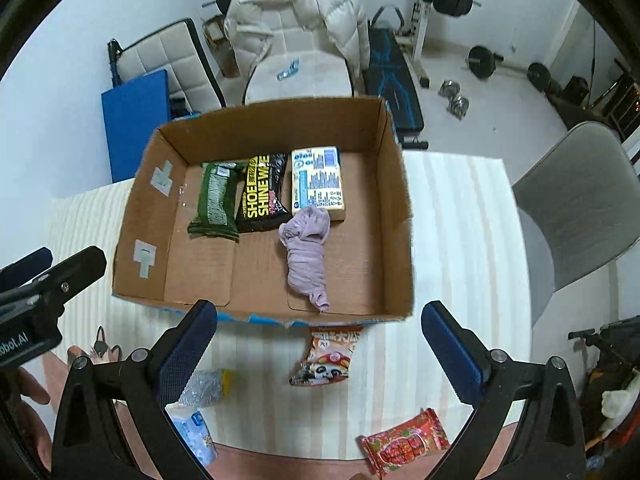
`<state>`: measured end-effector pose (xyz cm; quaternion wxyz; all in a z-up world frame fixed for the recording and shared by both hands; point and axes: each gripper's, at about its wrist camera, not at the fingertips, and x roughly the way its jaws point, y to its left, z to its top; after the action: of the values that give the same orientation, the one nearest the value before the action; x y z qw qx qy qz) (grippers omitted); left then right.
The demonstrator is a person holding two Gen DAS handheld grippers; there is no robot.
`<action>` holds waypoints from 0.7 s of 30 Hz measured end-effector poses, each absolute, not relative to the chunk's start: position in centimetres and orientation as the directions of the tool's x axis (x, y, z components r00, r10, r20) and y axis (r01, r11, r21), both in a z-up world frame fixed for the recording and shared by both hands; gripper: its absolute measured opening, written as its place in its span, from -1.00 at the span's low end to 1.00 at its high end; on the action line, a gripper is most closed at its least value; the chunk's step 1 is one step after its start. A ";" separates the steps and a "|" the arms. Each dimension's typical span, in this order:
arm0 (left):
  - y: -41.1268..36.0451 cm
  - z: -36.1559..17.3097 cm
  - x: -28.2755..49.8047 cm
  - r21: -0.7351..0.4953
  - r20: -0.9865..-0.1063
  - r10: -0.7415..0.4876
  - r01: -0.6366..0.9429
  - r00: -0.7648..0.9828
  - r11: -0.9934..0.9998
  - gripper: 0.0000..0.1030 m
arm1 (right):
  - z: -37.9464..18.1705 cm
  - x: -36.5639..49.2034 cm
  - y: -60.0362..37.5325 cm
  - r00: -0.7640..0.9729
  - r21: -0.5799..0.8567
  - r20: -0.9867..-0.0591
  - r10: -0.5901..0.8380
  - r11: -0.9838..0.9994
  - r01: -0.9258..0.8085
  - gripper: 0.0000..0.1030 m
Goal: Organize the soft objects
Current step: 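Withdraw both tools from the box back over the table, then grasp the red candy bag with the right tool while the left grasps the blue-white tissue pack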
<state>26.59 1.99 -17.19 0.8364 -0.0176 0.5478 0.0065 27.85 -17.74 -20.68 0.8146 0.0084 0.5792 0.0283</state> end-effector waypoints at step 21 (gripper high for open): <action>3.9 -18.7 17.4 -0.054 -0.941 -0.014 -0.109 0.337 0.993 0.99 | -17.9 18.6 -22.5 0.359 0.129 -0.927 0.105 0.991 0.044 1.00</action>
<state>17.38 3.91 -18.67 0.8159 -0.0533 0.5750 0.0291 18.60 -22.53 -17.93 0.8216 0.0660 0.5659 0.0184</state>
